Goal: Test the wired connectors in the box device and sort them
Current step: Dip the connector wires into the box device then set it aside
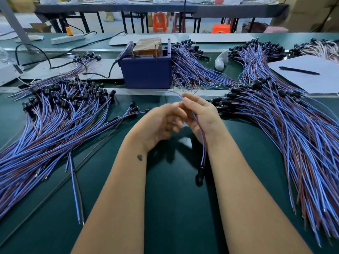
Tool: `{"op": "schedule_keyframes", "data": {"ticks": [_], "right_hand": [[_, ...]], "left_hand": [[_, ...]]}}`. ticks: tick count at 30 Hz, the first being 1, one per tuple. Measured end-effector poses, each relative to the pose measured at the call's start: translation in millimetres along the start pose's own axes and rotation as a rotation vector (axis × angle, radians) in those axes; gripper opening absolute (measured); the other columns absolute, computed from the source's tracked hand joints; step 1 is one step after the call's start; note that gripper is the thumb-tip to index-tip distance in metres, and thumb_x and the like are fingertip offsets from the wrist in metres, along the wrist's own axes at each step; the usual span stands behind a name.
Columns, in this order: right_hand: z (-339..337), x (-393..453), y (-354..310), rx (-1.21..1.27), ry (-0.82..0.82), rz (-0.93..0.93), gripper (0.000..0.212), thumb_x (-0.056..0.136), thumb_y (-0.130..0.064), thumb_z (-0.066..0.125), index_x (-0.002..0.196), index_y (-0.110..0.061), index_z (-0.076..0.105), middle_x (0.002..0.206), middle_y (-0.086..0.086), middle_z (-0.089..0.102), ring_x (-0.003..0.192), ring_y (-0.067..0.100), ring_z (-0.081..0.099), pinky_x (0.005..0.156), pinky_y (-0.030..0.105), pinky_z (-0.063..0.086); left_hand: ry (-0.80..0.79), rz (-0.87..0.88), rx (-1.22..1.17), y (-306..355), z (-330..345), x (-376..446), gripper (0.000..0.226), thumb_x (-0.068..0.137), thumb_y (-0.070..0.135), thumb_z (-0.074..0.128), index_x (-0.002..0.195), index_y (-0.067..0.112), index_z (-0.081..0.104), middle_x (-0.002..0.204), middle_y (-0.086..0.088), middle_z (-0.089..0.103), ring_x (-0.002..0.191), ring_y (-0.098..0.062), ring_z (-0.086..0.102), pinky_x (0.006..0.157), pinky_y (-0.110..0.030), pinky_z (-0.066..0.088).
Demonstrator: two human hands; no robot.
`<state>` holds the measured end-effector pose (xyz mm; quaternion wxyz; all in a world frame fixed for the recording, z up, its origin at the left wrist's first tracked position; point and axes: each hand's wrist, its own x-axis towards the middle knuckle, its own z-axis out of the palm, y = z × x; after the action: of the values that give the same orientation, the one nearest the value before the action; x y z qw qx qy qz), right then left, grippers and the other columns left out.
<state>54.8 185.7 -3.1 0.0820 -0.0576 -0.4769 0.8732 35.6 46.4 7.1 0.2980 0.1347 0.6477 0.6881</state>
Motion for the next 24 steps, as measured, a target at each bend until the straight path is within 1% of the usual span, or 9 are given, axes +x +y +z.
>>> {"op": "schedule_keyframes", "data": {"ticks": [2,4,7,10,14,16,19,21,24], "right_hand": [[1.4,-0.8,1.6,-0.057,-0.036,-0.018,0.016,0.095,-0.002,0.055,0.106,-0.012,0.059,0.073,0.003,0.074,0.068,0.011,0.07,0.068,0.021,0.056],[5.0,-3.1,3.5,-0.153,-0.057,-0.035,0.014,0.095,-0.001,0.055,0.103,-0.012,0.059,0.073,0.002,0.074,0.069,0.01,0.071,0.068,0.019,0.056],[12.2,-6.4,8.0,-0.359,-0.07,-0.063,0.011,0.093,0.001,0.059,0.091,-0.009,0.062,0.07,0.0,0.073,0.065,0.008,0.07,0.064,0.019,0.056],[17.3,-8.4,11.3,-0.464,-0.056,-0.073,0.006,0.092,0.0,0.061,0.09,-0.005,0.064,0.073,0.007,0.071,0.061,0.011,0.067,0.058,0.018,0.052],[20.5,-8.8,13.2,-0.546,0.003,-0.089,0.01,0.091,-0.003,0.062,0.085,-0.008,0.067,0.073,0.007,0.067,0.06,0.011,0.059,0.06,0.02,0.05],[20.9,-8.1,15.2,-0.613,0.051,-0.116,0.016,0.09,-0.006,0.064,0.077,-0.015,0.067,0.068,0.002,0.063,0.062,0.011,0.055,0.065,0.027,0.049],[19.0,-6.6,16.4,-0.679,0.131,-0.155,0.019,0.09,-0.011,0.065,0.074,-0.021,0.067,0.069,-0.003,0.062,0.069,0.012,0.055,0.071,0.035,0.052],[17.8,-6.2,15.8,-0.667,0.17,-0.169,0.019,0.09,-0.012,0.063,0.076,-0.023,0.067,0.069,-0.005,0.062,0.068,0.01,0.056,0.069,0.032,0.052],[17.4,-6.5,15.0,-0.619,0.207,-0.18,0.019,0.092,-0.013,0.061,0.077,-0.024,0.066,0.064,-0.006,0.064,0.062,0.006,0.057,0.063,0.022,0.049]], "left_hand": [[0.321,0.055,-0.154,-2.1,1.1,8.7,0.027,0.098,0.028,0.05,0.078,0.019,0.065,0.061,0.006,0.056,0.047,-0.006,0.045,0.041,-0.015,0.028],[0.478,0.114,-0.137,-4.6,0.4,13.4,0.016,0.097,0.024,0.054,0.089,0.017,0.065,0.066,0.007,0.06,0.047,-0.004,0.047,0.042,-0.014,0.034],[0.502,0.167,-0.06,-6.2,2.8,12.4,0.015,0.097,0.023,0.055,0.09,0.02,0.068,0.062,0.012,0.063,0.047,-0.002,0.051,0.046,-0.015,0.039],[0.503,0.232,-0.06,-6.0,5.6,11.2,0.017,0.096,0.017,0.059,0.084,0.018,0.07,0.062,0.008,0.066,0.051,-0.003,0.057,0.048,-0.014,0.043],[0.563,0.247,0.034,-9.4,2.1,13.6,0.014,0.094,0.02,0.062,0.098,0.017,0.075,0.076,0.007,0.067,0.063,-0.004,0.053,0.062,-0.016,0.045],[0.592,0.247,0.084,-10.7,0.7,14.2,0.015,0.095,0.021,0.06,0.097,0.02,0.075,0.075,0.01,0.066,0.054,0.0,0.048,0.056,-0.012,0.042],[0.652,0.248,0.147,-10.0,-2.4,14.3,0.019,0.099,0.02,0.052,0.091,0.022,0.069,0.075,0.012,0.071,0.049,0.0,0.055,0.05,-0.014,0.041],[0.71,0.257,0.211,-9.8,-6.2,13.6,0.021,0.1,0.021,0.047,0.09,0.023,0.065,0.067,0.012,0.071,0.045,-0.002,0.056,0.052,-0.018,0.042],[0.797,0.271,0.271,-12.1,-11.9,12.3,0.021,0.099,0.024,0.047,0.097,0.023,0.068,0.056,0.013,0.064,0.046,-0.004,0.053,0.06,-0.025,0.048]]}}
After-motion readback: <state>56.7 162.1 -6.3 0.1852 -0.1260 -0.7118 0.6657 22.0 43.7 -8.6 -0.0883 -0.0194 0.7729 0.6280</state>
